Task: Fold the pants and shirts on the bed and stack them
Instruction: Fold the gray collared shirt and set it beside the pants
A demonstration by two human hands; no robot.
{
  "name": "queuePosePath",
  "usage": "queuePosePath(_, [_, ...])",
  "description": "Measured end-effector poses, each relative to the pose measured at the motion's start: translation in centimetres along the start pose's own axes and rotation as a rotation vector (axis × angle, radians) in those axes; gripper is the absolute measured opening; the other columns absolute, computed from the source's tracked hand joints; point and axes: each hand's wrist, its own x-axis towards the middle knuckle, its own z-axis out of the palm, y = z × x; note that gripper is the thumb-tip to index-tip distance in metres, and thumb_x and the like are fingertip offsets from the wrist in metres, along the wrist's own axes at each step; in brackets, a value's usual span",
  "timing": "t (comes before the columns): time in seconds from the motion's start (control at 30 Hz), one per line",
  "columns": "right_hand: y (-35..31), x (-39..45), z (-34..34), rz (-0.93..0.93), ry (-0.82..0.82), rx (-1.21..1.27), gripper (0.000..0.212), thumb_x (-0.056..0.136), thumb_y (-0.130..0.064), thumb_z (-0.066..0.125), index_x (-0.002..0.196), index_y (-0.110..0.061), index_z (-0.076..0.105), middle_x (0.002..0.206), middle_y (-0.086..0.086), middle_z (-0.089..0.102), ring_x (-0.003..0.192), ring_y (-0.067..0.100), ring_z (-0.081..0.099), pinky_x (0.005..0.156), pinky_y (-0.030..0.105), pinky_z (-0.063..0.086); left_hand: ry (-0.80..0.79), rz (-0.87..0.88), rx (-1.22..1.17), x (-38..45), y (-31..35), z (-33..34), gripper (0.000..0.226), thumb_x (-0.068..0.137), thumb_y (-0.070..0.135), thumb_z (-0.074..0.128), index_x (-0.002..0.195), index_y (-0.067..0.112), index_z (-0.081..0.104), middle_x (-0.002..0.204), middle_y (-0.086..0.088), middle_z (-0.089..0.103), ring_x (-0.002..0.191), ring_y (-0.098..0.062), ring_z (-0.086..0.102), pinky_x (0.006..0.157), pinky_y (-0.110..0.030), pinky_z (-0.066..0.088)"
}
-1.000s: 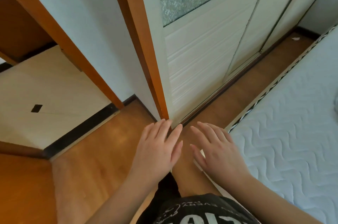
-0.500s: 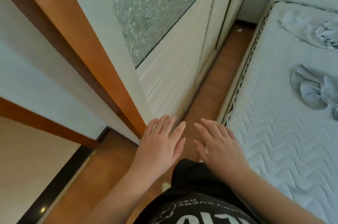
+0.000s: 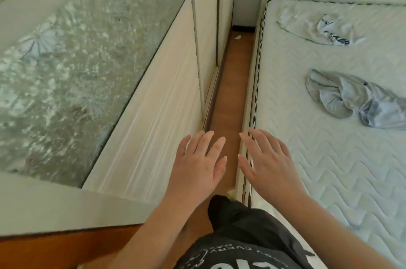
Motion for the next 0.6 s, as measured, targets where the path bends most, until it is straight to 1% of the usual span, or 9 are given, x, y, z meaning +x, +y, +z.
queuePosePath(0.1, [2.7, 4.5, 0.3, 0.056, -0.035, 0.029, 0.055, 0.099, -0.048, 0.032, 0.146, -0.021, 0.043, 0.154, 0.003, 0.038, 0.143, 0.024, 0.033, 0.116, 0.043, 0.026, 0.012, 0.082, -0.025, 6.7, 0.4, 2.2, 0.05, 0.101, 0.05, 0.027, 0.138, 0.027, 0.053, 0.14, -0.002, 0.055, 0.133, -0.025, 0.049, 0.113, -0.045, 0.03])
queuePosePath(0.17, [4.8, 7.5, 0.2, 0.091, -0.052, 0.031, 0.058, 0.099, -0.049, 0.026, 0.149, -0.023, 0.037, 0.158, 0.001, 0.032, 0.147, 0.022, 0.026, 0.118, 0.042, 0.022, 0.017, 0.099, -0.009, 10.7, 0.9, 3.4, 0.047, 0.101, 0.051, 0.033, 0.137, 0.029, 0.053, 0.141, -0.001, 0.055, 0.133, -0.023, 0.049, 0.113, -0.042, 0.027])
queuePosePath(0.27, [8.0, 11.6, -0.4, 0.137, -0.085, 0.018, 0.057, 0.101, -0.05, 0.026, 0.152, -0.026, 0.029, 0.16, -0.001, 0.025, 0.149, 0.02, 0.018, 0.12, 0.039, 0.015, 0.013, 0.142, -0.022, 16.6, 1.6, 4.5, 0.045, 0.101, 0.05, 0.036, 0.137, 0.029, 0.053, 0.141, 0.0, 0.055, 0.133, -0.023, 0.048, 0.113, -0.041, 0.026])
queuePosePath(0.33, [10.0, 13.7, -1.1, 0.178, -0.076, 0.01, 0.056, 0.101, -0.048, 0.032, 0.151, -0.024, 0.033, 0.159, 0.001, 0.028, 0.148, 0.023, 0.022, 0.119, 0.04, 0.016, 0.024, 0.18, -0.038, 20.0, 2.2, 4.6, 0.046, 0.102, 0.05, 0.032, 0.138, 0.029, 0.049, 0.142, 0.0, 0.053, 0.134, -0.022, 0.045, 0.114, -0.042, 0.027])
queuePosePath(0.4, [11.8, 15.6, -1.7, 0.213, -0.065, 0.006, 0.055, 0.1, -0.045, 0.039, 0.148, -0.021, 0.04, 0.156, 0.004, 0.036, 0.145, 0.026, 0.03, 0.118, 0.042, 0.02, 0.038, 0.23, -0.054, 23.2, 2.8, 5.0, 0.046, 0.102, 0.05, 0.029, 0.139, 0.029, 0.046, 0.142, 0.0, 0.052, 0.135, -0.022, 0.041, 0.114, -0.043, 0.027])
queuePosePath(0.53, [14.6, 18.5, -2.1, 0.277, -0.026, 0.03, 0.052, 0.098, -0.042, 0.043, 0.144, -0.018, 0.045, 0.153, 0.007, 0.042, 0.142, 0.029, 0.037, 0.115, 0.045, 0.028, 0.027, 0.323, -0.038, 27.7, 3.6, 5.3, 0.043, 0.1, 0.05, 0.033, 0.138, 0.032, 0.044, 0.142, 0.001, 0.051, 0.136, -0.021, 0.038, 0.117, -0.041, 0.018])
queuePosePath(0.6, [15.8, 19.4, -2.3, 0.321, 0.009, 0.036, 0.052, 0.098, -0.042, 0.045, 0.144, -0.018, 0.046, 0.152, 0.007, 0.043, 0.141, 0.029, 0.038, 0.114, 0.046, 0.029, -0.001, 0.371, -0.037, 30.0, 4.3, 5.3, 0.043, 0.101, 0.05, 0.035, 0.139, 0.031, 0.044, 0.145, 0.001, 0.048, 0.139, -0.021, 0.035, 0.12, -0.041, 0.013])
